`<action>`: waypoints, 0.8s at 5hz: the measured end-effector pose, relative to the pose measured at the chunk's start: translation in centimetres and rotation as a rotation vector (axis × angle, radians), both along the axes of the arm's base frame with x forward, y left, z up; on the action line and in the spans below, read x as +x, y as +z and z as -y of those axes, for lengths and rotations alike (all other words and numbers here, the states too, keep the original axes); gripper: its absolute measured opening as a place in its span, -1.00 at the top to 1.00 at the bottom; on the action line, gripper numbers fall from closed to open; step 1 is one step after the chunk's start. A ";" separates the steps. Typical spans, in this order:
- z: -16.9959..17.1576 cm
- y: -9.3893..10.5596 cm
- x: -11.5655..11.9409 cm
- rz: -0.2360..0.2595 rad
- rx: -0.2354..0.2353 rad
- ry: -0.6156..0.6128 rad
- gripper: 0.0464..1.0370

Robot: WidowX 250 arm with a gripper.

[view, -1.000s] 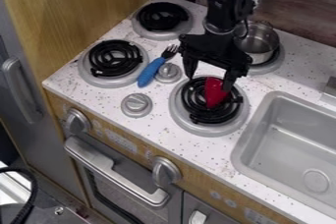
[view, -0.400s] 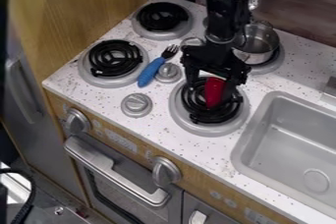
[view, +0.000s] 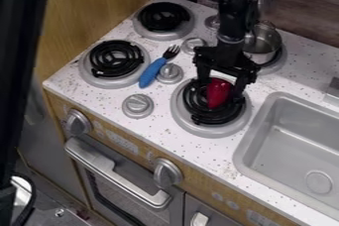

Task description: Make the red object in the lower left burner

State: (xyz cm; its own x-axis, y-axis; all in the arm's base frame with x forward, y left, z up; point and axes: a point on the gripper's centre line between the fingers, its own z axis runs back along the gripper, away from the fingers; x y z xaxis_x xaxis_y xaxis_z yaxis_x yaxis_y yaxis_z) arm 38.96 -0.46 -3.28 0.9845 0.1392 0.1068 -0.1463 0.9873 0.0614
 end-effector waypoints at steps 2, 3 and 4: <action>0.0 -0.8 0.4 -0.014 -0.003 0.002 -0.55; -0.2 -0.7 0.4 -0.016 0.010 -0.002 -0.55; -0.9 0.4 0.6 -0.002 0.025 -0.015 -0.55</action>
State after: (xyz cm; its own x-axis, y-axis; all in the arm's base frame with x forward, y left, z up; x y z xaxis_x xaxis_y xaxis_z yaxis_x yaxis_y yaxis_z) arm 39.58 0.41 -2.89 0.9866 0.1221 0.1084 -0.1317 0.9875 0.0863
